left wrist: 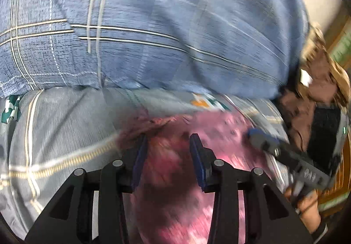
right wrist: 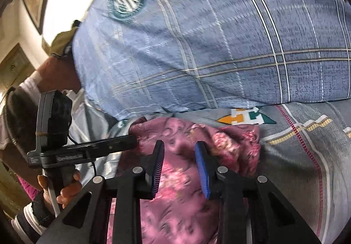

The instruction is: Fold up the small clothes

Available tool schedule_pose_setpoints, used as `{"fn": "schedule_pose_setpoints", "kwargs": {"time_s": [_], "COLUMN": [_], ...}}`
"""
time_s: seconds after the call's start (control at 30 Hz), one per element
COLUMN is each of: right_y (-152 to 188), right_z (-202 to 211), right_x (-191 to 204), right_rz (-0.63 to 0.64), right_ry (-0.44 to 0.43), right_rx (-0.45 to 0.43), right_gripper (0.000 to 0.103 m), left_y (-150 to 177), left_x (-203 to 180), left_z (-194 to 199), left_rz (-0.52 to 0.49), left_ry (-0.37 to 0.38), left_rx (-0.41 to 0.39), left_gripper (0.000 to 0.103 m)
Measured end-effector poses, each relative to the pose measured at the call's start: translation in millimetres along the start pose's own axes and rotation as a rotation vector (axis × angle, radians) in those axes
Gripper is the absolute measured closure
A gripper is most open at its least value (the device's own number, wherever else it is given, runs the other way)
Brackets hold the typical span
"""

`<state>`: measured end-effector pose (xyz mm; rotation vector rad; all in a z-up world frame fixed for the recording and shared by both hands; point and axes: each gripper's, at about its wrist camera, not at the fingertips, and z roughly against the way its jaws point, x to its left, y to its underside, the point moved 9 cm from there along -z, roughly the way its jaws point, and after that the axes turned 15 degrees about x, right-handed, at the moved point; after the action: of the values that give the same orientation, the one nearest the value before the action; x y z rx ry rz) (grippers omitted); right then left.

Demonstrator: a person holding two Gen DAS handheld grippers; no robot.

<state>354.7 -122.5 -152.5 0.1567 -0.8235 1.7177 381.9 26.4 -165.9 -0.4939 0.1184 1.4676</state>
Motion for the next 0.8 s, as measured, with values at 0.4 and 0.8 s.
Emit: {"fn": "schedule_pose_setpoints", "kwargs": {"time_s": [0.4,0.8], "right_y": [15,87], "right_z": [-26,37], "right_x": [-32,23], "right_rz": [-0.008,0.115], "right_ry": [0.115,0.053], "right_rx": [0.092,0.015], "right_gripper": [0.087,0.080], "left_y": [-6,102], "left_x": [31,-9], "left_z": [-31,20], "left_rz": [0.153,0.051], "left_ry": [0.003,0.000], "left_rx": [0.044,-0.063], "left_gripper": [0.065,0.060]}}
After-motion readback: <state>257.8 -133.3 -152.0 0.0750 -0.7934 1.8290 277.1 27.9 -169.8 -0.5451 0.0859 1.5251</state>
